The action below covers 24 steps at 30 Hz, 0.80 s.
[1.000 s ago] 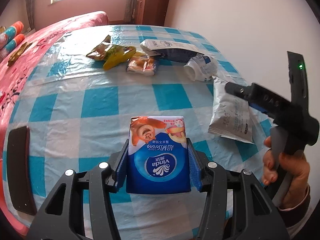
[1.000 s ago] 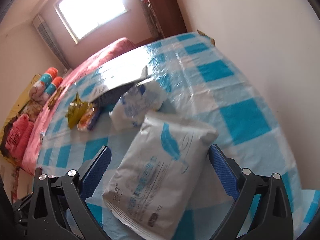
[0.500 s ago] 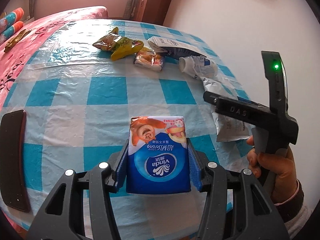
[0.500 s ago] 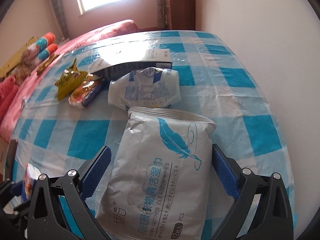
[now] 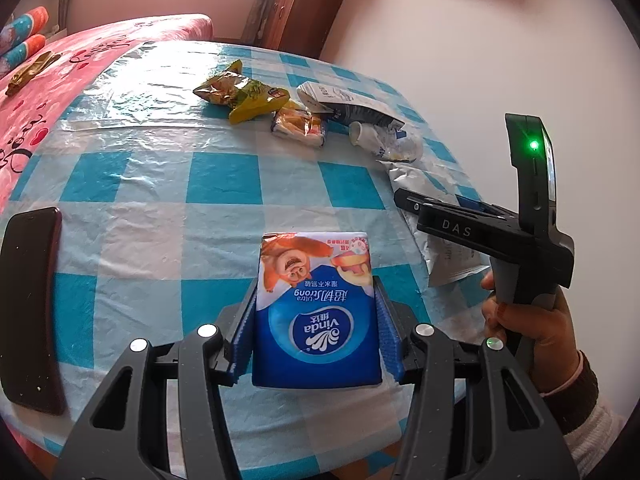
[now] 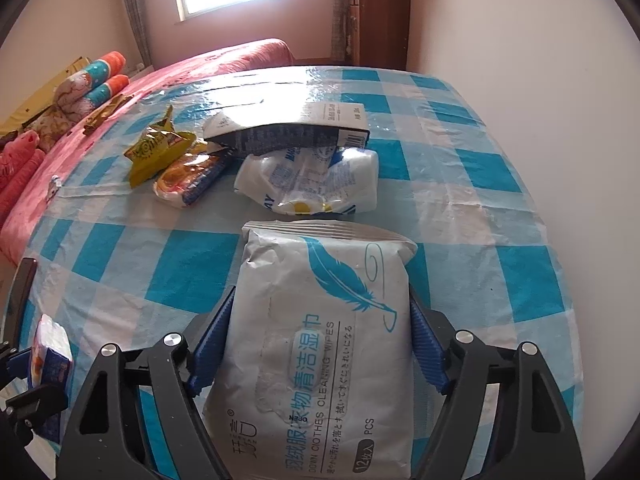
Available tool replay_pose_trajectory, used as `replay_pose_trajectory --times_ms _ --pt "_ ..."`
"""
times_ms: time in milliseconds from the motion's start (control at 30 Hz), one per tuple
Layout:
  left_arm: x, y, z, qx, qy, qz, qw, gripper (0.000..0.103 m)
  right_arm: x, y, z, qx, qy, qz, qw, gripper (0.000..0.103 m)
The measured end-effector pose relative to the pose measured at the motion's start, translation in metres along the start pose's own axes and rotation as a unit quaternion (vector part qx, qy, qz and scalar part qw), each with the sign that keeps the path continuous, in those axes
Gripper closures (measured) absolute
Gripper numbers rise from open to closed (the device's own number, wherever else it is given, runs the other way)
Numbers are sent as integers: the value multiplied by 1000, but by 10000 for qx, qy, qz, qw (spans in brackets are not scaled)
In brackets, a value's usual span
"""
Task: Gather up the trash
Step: 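Grasp the white feather-print wipes pack with the right gripper while the left holds the tissue box, then carry the tissue box and wipes pack over the orange bucket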
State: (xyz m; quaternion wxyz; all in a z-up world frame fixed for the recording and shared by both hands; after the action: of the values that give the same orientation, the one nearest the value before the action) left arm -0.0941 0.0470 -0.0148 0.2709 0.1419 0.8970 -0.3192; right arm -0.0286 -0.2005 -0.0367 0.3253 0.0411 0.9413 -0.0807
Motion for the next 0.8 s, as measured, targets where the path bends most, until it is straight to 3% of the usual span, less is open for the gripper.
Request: replay_pose_trajectory --times_ms 567,800 --pt "-4 11 -37 170 -404 -82 9990 50 -11 16 -36 -629 -114 299 9975 26" --pt "-7 17 -58 150 -630 -119 9978 50 -20 36 -55 -1098 -50 371 9933 26"
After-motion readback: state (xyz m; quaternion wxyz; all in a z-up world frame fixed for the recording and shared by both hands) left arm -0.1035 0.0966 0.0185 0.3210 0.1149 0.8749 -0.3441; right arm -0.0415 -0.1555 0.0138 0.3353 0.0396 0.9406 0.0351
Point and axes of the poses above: each gripper's, at about its wrist camera, not at the fingertips, and z roughly the way its jaws point, y to its left, x to its underside, the point moved 5 cm from there along z, roughly the way its jaws point, and after that the axes turned 14 degrees about x, right-handed, at the moved point
